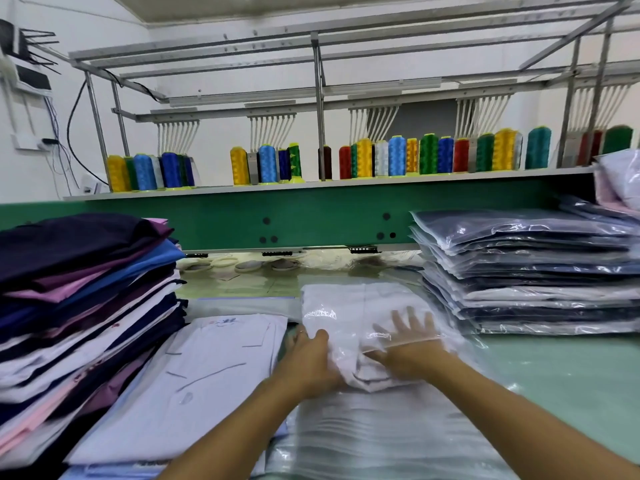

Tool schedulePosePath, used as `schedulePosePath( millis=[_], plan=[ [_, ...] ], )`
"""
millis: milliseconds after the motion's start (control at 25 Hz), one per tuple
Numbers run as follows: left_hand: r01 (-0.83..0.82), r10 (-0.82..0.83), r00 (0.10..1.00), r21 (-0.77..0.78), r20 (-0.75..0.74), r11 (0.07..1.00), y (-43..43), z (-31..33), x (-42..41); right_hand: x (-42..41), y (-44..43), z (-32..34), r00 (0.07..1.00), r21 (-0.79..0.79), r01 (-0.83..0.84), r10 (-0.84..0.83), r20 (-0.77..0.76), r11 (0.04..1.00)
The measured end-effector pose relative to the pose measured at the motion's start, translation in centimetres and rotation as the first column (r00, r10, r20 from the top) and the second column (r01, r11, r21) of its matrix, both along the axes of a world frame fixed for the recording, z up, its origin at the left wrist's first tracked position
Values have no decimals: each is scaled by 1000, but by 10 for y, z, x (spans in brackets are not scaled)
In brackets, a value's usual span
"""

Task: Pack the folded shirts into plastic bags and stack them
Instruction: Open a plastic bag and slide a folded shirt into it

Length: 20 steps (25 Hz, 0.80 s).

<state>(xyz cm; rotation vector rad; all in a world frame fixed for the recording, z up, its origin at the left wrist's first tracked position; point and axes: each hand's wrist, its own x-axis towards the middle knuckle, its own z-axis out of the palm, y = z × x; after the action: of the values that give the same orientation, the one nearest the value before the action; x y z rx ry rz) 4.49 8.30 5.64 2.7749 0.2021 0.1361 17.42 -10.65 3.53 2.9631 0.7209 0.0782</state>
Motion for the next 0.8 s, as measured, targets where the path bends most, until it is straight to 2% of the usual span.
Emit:
schedulePosePath(
  millis=[40, 120, 240, 440, 600, 680, 800],
  plan=[
    [32, -37, 999, 163, 29, 986, -1, -1, 1, 1, -15, -5, 998, 3, 52, -52, 34, 999],
    [114, -139, 989, 339, 51, 934, -4, -3, 2, 0, -37, -15, 994, 50, 105, -105, -10, 993],
    [164, -157, 986, 362, -48, 918, -6, -4, 0, -1, -40, -23, 980, 161, 106, -76, -184, 981],
    [188, -155, 982, 405, -112, 895, -4, -7, -1, 6, -24, -27, 977, 206, 107, -64, -203, 973],
    [258, -269, 963, 388, -27, 885, 0, -9, -3, 1, -35, -23, 982, 235, 25, 20, -189, 972],
    [339, -405, 912, 431, 68, 836, 1, -10, -2, -4, -47, -20, 979, 259, -28, 79, -189, 966],
    [450, -567, 819, 508, 93, 734, 3, -13, 1, -17, -69, -7, 968, 272, -136, 186, -167, 953]
  ],
)
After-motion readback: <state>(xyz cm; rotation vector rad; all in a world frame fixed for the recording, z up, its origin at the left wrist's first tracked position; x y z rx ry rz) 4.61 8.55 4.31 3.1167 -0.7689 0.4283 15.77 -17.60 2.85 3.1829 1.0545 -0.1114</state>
